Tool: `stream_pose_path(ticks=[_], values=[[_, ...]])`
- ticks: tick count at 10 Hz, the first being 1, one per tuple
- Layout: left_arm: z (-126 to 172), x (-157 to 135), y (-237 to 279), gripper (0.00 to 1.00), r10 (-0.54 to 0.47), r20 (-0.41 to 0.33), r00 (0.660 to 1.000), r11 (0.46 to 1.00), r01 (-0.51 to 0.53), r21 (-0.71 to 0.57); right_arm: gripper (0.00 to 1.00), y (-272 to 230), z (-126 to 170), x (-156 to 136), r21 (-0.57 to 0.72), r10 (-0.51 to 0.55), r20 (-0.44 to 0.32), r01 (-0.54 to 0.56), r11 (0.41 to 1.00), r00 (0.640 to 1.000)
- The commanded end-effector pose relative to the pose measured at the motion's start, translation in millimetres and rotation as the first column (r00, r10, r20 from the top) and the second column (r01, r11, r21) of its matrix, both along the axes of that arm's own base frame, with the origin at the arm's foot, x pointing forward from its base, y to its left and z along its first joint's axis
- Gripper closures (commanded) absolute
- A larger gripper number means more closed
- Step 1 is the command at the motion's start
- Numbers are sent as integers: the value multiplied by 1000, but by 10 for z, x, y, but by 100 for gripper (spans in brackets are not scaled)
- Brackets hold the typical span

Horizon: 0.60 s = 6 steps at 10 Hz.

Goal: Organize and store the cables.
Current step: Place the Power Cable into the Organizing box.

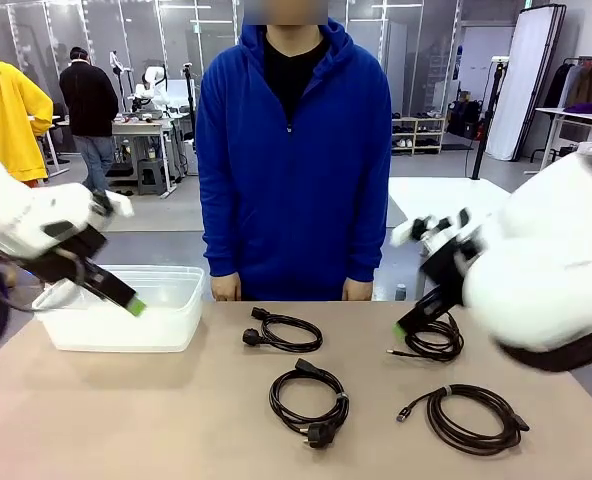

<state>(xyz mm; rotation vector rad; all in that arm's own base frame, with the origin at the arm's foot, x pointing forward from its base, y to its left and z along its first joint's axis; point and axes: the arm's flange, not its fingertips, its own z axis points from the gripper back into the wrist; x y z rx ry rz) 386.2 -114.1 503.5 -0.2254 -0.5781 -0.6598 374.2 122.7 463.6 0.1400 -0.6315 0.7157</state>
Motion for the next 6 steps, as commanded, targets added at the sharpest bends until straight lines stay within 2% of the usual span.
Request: stream_pose_path(ticks=[1, 2, 4, 5, 6], values=[[308, -55, 401, 0, -51, -6, 999, 998, 51, -30, 0, -681, 476, -244, 98, 104, -43, -100, 990, 994], [468, -106, 639, 0, -50, 25, 998, 998, 51, -23, 0, -990, 623, -384, 75, 138, -43, -135, 988, 989], [678, -308, 1249, 0, -114, 78, 990, 986, 122, -113, 0, -1664, 788, -631, 118, 159, -47, -152, 981, 986], [647, -399, 1507, 0, -141, 117, 983, 982, 153, -109, 0, -1949, 789, -713, 128, 155, -42, -148, 981, 987], [612, -497, 1772, 0, -149, 160, 976, 973, 174, -152, 0, -2192, 781, -783, 169, 105, -15, -101, 980, 994]])
